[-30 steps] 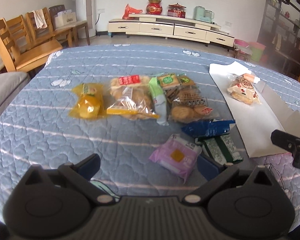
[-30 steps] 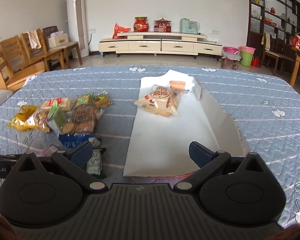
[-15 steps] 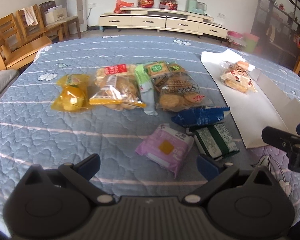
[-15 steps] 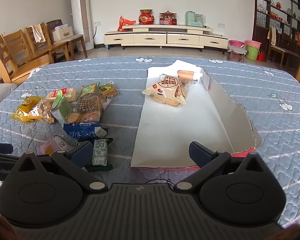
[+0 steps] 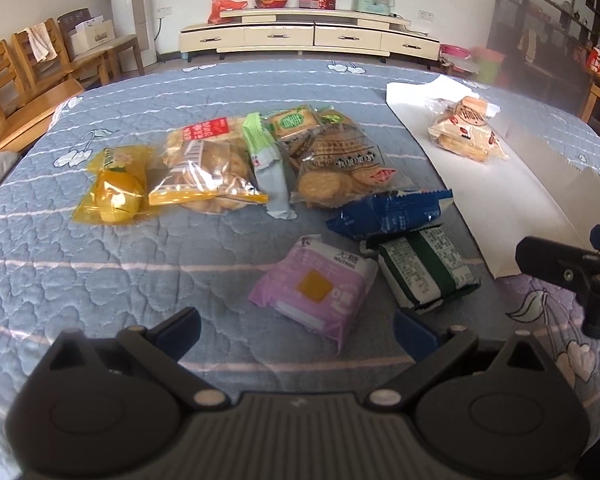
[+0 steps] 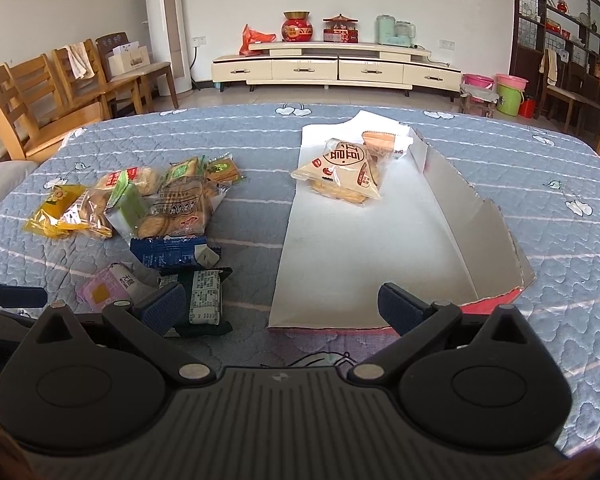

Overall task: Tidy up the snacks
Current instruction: 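Grasp the purple snack pack with the left tool, then grasp the green-and-white pack with the right tool while the left holds the purple pack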

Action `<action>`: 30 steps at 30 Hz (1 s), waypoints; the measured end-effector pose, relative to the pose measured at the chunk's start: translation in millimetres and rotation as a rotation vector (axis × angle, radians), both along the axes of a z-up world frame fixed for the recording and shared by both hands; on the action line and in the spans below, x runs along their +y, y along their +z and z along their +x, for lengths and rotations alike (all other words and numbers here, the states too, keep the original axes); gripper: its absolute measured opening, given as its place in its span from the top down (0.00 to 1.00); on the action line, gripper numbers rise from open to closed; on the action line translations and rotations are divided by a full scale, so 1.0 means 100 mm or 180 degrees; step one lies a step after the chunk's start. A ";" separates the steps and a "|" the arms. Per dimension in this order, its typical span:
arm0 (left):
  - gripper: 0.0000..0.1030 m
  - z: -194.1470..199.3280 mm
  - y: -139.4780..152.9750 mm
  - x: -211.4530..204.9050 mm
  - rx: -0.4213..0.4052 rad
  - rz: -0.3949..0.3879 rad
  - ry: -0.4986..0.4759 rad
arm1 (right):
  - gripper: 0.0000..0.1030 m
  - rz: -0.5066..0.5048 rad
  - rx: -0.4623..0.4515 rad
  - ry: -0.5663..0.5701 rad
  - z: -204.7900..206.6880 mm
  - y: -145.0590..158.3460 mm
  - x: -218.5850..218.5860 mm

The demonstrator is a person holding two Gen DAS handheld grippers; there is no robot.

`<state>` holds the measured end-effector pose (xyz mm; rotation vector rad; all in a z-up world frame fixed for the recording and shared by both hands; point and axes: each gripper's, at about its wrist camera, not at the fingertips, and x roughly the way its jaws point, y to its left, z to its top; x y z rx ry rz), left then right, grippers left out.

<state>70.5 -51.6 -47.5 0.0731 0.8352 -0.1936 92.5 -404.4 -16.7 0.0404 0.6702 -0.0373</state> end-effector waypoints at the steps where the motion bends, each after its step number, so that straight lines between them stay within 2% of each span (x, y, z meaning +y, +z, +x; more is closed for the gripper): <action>1: 0.01 0.02 -0.02 0.00 0.0001 0.0006 -0.0015 | 0.00 0.0003 0.0007 0.0000 0.00 0.00 0.00; 5: 0.02 0.08 -0.12 0.00 0.0017 0.0037 -0.0055 | 0.00 0.0014 0.0038 0.0006 0.02 -0.02 0.00; 9: 0.06 0.12 -0.16 0.00 -0.0098 0.0020 -0.0136 | 0.00 0.0028 0.0078 0.0011 0.04 -0.06 0.00; 11: 0.15 0.14 -0.15 0.00 -0.0171 -0.0009 -0.0194 | 0.00 0.0043 0.0097 0.0033 0.05 -0.08 0.01; 12: 0.26 0.14 -0.14 0.01 -0.0208 -0.0021 -0.0211 | 0.00 0.0054 0.0110 0.0046 0.06 -0.09 0.01; 13: 0.43 0.13 -0.12 0.01 -0.0244 -0.0031 -0.0240 | 0.00 0.0073 0.0117 0.0066 0.06 -0.10 0.02; 15: 0.48 0.12 -0.10 0.02 -0.0275 -0.0007 -0.0233 | 0.00 0.0108 0.0140 0.0118 0.08 -0.12 0.04; 22: 0.49 0.02 -0.04 0.28 -0.0242 -0.0049 0.0054 | 0.00 0.0069 0.0272 0.0365 0.20 -0.23 0.21; 30: 0.50 -0.02 0.06 0.51 -0.0345 -0.0091 0.0239 | 0.00 -0.0119 0.0533 0.0642 0.48 -0.45 0.57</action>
